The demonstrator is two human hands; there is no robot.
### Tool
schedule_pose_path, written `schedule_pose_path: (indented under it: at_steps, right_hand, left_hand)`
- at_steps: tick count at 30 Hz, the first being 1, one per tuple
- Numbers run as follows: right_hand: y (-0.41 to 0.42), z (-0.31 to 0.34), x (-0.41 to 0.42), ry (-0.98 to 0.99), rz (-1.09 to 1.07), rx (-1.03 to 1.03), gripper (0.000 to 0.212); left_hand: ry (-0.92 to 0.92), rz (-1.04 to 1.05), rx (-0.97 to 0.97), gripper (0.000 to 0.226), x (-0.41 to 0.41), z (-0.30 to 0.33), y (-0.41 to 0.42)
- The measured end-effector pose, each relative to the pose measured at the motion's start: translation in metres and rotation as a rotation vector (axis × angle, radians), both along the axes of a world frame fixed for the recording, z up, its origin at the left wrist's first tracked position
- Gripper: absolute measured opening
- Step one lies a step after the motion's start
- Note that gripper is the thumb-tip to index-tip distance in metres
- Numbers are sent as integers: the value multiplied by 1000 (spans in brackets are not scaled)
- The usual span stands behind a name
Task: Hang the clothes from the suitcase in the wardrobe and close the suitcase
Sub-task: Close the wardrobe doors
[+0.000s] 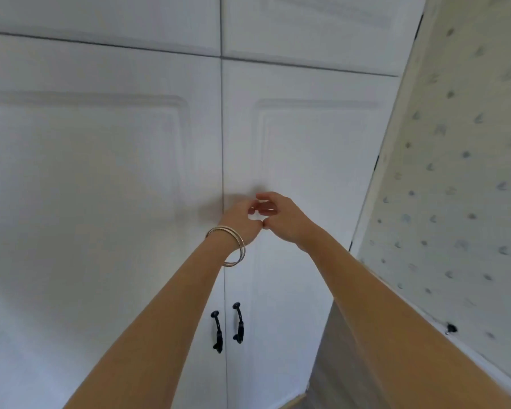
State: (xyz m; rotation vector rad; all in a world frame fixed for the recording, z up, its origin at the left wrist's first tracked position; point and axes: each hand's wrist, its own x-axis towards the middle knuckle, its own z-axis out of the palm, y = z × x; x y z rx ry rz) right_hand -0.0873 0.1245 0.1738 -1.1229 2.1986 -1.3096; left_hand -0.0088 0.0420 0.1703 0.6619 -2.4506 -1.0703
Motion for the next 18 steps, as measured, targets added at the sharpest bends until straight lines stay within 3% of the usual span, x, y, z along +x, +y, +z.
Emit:
schedule_pose_path:
  at_steps: [8,18]
  right_hand:
    - [108,-43,-33,-64,-327,57,55]
    - [324,-137,-23,-257,-787,103,33]
  left_hand:
    - [-26,-244,102,37,-64,-43,83]
    - [-318,-671,1,35,-93,-121,282]
